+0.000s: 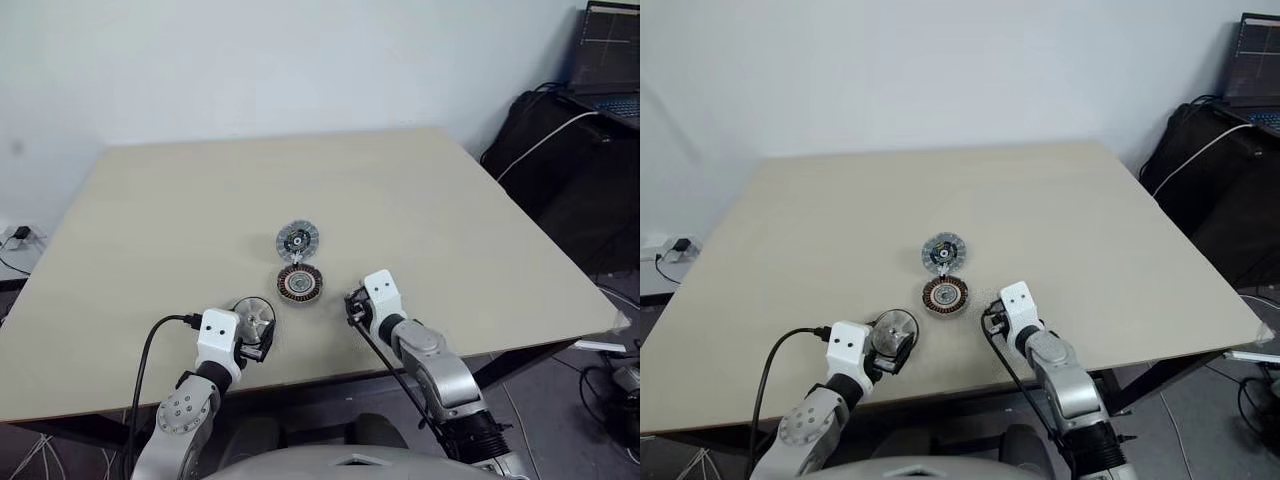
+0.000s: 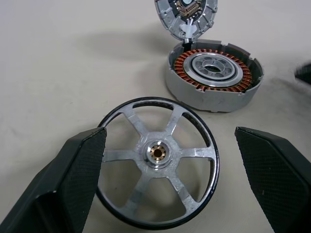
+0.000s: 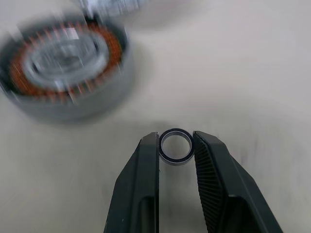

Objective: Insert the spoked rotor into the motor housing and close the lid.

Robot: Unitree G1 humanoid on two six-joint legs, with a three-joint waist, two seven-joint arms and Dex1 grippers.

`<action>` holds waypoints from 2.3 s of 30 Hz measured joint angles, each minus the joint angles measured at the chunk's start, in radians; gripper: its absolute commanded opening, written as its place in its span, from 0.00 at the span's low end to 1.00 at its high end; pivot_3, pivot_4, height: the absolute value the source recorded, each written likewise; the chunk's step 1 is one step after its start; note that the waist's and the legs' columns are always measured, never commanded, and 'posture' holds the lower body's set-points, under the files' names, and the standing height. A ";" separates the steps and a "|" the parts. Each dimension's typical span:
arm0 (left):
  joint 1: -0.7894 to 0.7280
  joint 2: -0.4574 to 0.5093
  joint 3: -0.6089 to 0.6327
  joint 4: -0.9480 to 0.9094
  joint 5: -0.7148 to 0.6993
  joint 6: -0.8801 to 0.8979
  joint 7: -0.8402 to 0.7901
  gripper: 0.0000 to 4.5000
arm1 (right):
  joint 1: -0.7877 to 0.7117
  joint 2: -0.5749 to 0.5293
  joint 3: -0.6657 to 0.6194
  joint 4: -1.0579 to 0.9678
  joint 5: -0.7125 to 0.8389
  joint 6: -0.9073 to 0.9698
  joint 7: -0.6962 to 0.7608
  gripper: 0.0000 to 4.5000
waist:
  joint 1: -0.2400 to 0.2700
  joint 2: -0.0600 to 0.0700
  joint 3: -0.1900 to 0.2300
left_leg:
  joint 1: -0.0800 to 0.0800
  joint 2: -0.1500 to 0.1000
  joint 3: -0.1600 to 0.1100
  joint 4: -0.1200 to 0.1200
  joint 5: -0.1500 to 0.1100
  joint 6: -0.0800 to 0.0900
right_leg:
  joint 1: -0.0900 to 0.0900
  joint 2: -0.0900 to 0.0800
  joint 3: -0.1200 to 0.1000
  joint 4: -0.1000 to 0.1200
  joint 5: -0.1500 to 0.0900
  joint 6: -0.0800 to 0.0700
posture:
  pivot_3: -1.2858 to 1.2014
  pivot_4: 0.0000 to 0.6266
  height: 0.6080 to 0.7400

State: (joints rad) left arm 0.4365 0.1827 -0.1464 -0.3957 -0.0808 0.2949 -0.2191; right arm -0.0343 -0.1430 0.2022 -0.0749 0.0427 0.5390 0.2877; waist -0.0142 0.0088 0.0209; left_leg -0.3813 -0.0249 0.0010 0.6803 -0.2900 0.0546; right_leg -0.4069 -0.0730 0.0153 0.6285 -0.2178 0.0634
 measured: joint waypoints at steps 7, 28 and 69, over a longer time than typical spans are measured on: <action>0.001 -0.003 0.000 0.000 -0.001 -0.004 0.000 1.00 | -0.139 0.060 0.056 0.022 -0.007 0.016 0.000 0.15 | 0.002 0.000 0.000 | 0.000 -0.001 0.000 0.000 0.002 0.003 | 0.000 0.003 0.000 0.000 0.003 -0.005 | 0.52 0.00 1.00; 0.023 -0.021 0.001 0.000 0.000 -0.019 0.009 1.00 | -0.290 0.157 0.123 0.368 -0.048 -0.081 0.026 0.15 | -0.010 0.001 0.001 | -0.001 -0.001 0.000 -0.001 0.000 -0.001 | -0.001 0.003 0.000 0.000 0.003 -0.005 | 0.52 0.00 1.00; 0.023 -0.025 -0.004 0.000 -0.001 -0.019 0.022 1.00 | -0.283 0.169 0.149 0.373 -0.072 -0.094 0.106 0.15 | -0.020 0.001 0.000 | 0.000 -0.001 0.000 -0.001 0.000 -0.002 | -0.001 0.004 0.000 0.001 0.003 -0.005 | 0.52 0.00 1.00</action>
State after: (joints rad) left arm 0.4593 0.1582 -0.1503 -0.3953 -0.0814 0.2759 -0.1976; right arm -0.3173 0.0258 0.3509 0.2981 -0.0292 0.4455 0.3933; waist -0.0347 0.0101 0.0213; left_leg -0.3817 -0.0255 0.0007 0.6792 -0.2901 0.0529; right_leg -0.4083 -0.0687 0.0156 0.6293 -0.2145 0.0581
